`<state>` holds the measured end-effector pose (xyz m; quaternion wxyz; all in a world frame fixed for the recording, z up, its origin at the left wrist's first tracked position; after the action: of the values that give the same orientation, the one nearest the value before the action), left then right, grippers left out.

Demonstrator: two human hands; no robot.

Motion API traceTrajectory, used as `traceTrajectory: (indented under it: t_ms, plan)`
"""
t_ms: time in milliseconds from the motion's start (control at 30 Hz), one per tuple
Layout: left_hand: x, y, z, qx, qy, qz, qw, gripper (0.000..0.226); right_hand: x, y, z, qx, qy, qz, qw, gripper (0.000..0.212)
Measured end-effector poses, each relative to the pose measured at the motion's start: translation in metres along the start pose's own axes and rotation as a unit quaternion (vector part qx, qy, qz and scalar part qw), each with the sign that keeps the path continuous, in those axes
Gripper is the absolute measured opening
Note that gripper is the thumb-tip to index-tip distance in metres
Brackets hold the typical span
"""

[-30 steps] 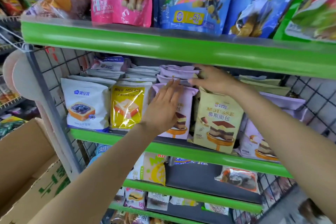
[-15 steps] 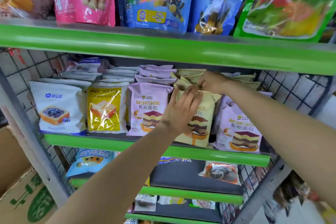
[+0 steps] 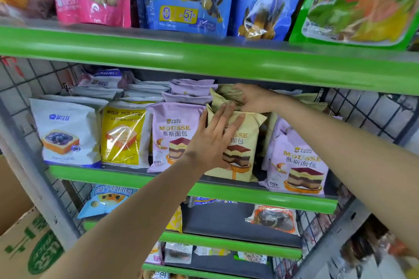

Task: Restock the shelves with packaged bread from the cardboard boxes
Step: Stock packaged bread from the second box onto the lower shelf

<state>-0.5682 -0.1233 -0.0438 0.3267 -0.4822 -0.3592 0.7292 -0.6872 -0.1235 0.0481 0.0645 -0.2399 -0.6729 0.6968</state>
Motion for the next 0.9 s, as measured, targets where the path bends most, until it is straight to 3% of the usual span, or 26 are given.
traceTrajectory:
  t_ms: [100, 300, 533, 633, 733, 833, 900]
  plan:
    - [-0.001, 0.002, 0.001, -0.016, 0.01, -0.008, 1.0, 0.137, -0.007, 0.008, 0.0, -0.047, -0.028, 0.016, 0.998, 0.039]
    - [-0.004, 0.001, 0.005, -0.021, 0.025, 0.0, 0.999, 0.139, -0.014, 0.01, 0.018, 0.018, -0.01, 0.053, 0.998, 0.034]
    - [-0.005, -0.001, 0.012, -0.032, 0.022, 0.005, 0.999, 0.142, 0.009, 0.003, 0.033, -0.062, -0.005, -0.006, 0.998, 0.021]
    - [-0.004, -0.001, 0.012, -0.037, 0.023, 0.007, 0.999, 0.142, 0.015, 0.001, 0.038, -0.034, 0.021, 0.025, 0.999, 0.016]
    - [-0.005, -0.002, 0.012, -0.042, 0.024, 0.009, 0.999, 0.142, 0.019, -0.001, 0.042, 0.034, 0.051, 0.051, 0.997, 0.02]
    - [-0.006, -0.002, 0.013, -0.041, 0.024, 0.005, 0.999, 0.142, 0.021, 0.002, 0.042, 0.046, 0.046, -0.01, 0.998, 0.017]
    - [-0.005, -0.004, 0.013, -0.035, 0.021, -0.005, 0.999, 0.143, 0.019, 0.003, 0.035, 0.034, 0.042, -0.038, 0.998, 0.037]
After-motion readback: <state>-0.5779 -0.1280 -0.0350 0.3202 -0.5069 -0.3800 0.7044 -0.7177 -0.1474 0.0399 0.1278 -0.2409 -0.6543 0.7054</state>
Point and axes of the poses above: each hand's wrist, its own z-axis towards the middle knuckle, its own y-axis out of the palm, x = y × z, the point moved 5 cm from there along z, towards the middle knuckle, and after that the axes turned 15 degrees about y, right-handed, at the moved point
